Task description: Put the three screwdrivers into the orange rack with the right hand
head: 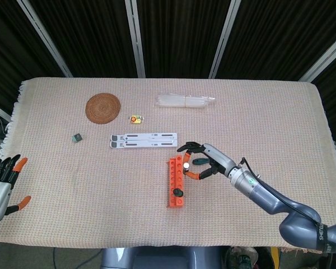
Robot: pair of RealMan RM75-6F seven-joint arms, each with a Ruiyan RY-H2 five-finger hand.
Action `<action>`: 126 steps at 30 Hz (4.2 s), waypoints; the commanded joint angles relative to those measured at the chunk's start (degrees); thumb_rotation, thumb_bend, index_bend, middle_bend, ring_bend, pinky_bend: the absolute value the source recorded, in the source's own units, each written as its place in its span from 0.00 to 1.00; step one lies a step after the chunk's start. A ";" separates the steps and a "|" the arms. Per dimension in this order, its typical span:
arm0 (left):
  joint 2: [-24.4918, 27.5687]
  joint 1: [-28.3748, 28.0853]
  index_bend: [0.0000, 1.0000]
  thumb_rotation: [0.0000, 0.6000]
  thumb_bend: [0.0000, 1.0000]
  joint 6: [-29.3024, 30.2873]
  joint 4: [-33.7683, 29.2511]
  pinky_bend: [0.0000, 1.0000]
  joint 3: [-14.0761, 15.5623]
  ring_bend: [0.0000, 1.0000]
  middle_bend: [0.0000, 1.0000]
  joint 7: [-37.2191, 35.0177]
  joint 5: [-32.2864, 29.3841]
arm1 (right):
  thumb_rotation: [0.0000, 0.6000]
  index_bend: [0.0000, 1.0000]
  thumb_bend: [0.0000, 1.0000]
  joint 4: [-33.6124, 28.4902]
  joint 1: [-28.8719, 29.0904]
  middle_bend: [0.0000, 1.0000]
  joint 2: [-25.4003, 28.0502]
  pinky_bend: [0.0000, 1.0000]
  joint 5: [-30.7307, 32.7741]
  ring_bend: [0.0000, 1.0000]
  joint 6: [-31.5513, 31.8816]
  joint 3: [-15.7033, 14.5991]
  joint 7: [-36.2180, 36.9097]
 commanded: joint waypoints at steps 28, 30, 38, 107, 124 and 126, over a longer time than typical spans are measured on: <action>-0.32 0.11 0.00 1.00 0.21 0.01 0.74 0.00 0.04 0.00 0.00 -0.76 -0.10 | 1.00 0.64 0.43 -0.83 4.04 0.20 0.34 0.00 4.97 0.00 0.72 -2.22 -3.05; -0.36 0.10 0.00 1.00 0.21 -0.01 0.80 0.00 0.04 0.00 0.00 -0.76 -0.11 | 1.00 0.64 0.44 -0.91 4.17 0.20 0.36 0.00 5.09 0.00 0.78 -2.30 -3.24; -0.40 0.18 0.00 1.00 0.20 -0.03 1.06 0.00 0.08 0.00 0.00 -0.97 -0.23 | 1.00 0.64 0.43 -0.94 4.90 0.20 0.03 0.00 5.93 0.00 0.73 -2.49 -3.84; -1.34 0.30 0.00 1.00 0.21 -0.40 2.60 0.00 0.37 0.00 0.00 -2.11 -0.49 | 1.00 0.36 0.25 4.09 5.83 0.16 -6.32 0.00 13.12 0.00 1.70 -6.13 -15.97; -1.12 0.49 0.00 1.00 0.21 0.32 2.32 0.00 0.45 0.00 0.00 -2.25 0.31 | 1.00 0.47 0.30 11.10 6.29 0.17 -8.31 0.00 17.20 0.00 14.07 -11.50 -41.13; -1.03 0.56 0.00 1.00 0.21 0.47 2.18 0.00 0.47 0.00 0.00 -2.08 0.38 | 1.00 0.47 0.30 12.54 7.00 0.17 -9.74 0.00 17.42 0.00 15.93 -13.15 -47.67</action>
